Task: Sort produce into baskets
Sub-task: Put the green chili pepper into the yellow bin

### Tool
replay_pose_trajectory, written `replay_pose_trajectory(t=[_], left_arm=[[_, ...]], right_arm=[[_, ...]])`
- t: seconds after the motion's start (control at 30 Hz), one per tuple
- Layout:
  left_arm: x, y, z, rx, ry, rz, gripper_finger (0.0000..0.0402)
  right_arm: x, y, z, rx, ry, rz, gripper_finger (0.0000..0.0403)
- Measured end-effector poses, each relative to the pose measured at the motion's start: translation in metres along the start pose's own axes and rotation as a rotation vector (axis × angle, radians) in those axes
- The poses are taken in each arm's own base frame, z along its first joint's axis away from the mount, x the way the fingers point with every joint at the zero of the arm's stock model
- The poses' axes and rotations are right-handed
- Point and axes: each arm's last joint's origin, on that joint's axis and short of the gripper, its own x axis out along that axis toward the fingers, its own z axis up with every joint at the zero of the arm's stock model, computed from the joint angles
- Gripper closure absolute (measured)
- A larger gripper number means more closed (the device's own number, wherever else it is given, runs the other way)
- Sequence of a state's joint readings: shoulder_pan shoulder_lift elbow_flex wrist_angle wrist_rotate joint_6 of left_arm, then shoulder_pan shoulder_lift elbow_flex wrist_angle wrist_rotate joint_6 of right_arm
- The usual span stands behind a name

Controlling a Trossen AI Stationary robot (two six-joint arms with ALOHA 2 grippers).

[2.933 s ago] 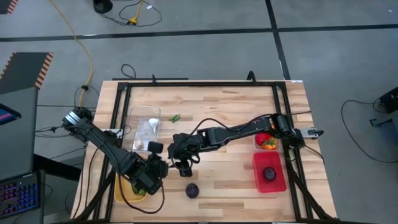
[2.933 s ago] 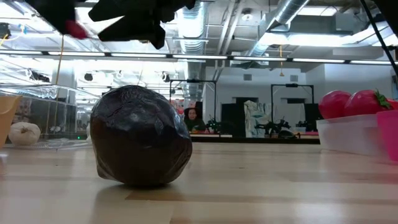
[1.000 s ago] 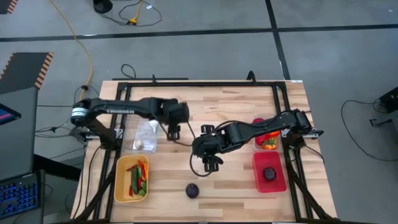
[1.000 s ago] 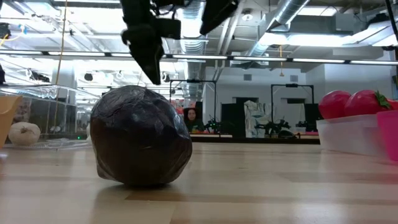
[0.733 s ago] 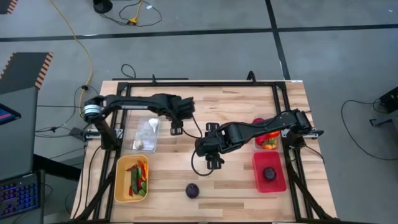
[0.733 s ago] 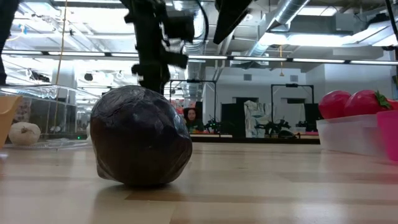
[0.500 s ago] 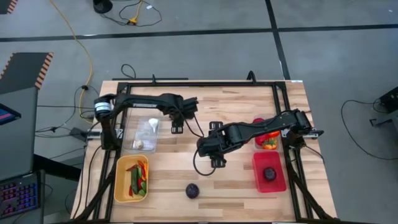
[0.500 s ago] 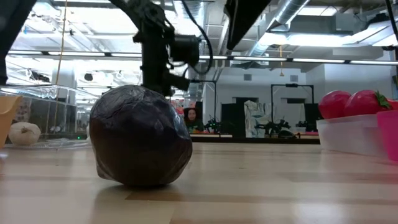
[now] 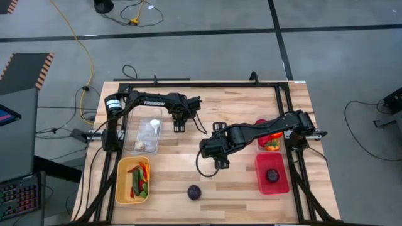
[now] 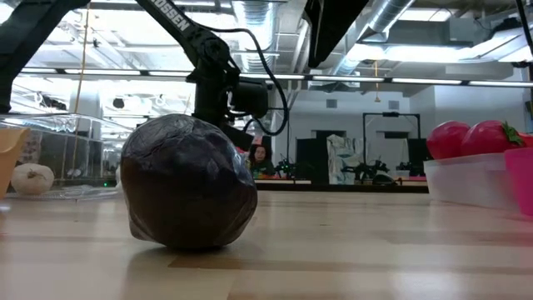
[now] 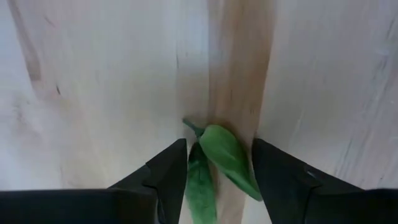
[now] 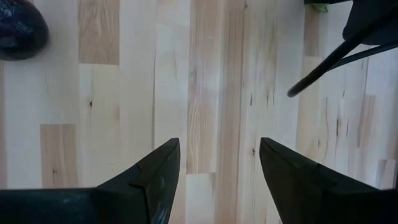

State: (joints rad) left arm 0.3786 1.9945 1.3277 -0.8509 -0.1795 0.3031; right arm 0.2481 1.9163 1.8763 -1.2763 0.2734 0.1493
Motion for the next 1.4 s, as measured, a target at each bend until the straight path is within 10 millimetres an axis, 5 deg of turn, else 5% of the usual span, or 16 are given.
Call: replay_pose_trajectory(t=[0.53, 1.07, 1.4], left_arm=[[0.0, -0.001, 0.0, -0.009, -0.01, -0.04, 0.036], [-0.038, 0.002, 0.026, -0.009, -0.182, -0.303, 0.0369], [-0.064, -0.034, 0.017, 0.098, -0.009, -0.513, 0.037]], right_arm=[[0.0, 0.0, 0.0, -0.004, 0.004, 0.0, 0.0154], [-0.002, 0.006, -0.009, -0.041, 0.075, -0.006, 0.0154], [-0.007, 0.021, -0.012, -0.085, 0.068, -0.02, 0.0154]])
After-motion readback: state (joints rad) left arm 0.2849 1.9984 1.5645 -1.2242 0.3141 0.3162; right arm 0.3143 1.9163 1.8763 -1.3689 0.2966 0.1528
